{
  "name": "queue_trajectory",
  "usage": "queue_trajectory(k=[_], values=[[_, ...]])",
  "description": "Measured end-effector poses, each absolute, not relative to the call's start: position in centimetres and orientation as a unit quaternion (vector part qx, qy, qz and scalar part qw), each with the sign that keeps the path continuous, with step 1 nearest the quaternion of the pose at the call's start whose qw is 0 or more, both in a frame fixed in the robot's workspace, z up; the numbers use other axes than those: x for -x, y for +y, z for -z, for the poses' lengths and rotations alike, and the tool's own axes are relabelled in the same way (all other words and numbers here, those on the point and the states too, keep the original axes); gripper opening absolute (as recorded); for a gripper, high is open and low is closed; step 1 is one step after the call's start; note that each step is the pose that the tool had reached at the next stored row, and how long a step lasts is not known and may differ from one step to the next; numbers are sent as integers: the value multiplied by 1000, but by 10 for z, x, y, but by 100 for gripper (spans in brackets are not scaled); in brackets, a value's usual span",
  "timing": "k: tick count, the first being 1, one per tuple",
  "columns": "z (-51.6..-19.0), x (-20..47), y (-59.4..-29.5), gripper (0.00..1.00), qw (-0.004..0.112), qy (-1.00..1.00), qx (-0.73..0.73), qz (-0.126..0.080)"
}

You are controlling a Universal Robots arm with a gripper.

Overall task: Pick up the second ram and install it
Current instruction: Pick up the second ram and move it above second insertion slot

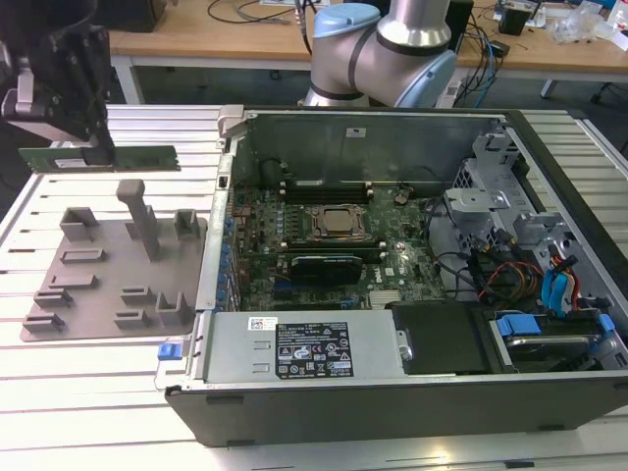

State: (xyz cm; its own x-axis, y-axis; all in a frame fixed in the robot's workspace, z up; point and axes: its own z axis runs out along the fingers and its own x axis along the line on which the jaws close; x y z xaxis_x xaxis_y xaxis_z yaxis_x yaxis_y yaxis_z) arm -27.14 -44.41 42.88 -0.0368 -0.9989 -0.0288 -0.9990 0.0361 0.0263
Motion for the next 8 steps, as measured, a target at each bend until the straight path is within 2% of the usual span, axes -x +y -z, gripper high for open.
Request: queue_trajectory(k=[8], values=[[-429,241,-443,13,1,720,694,-19]])
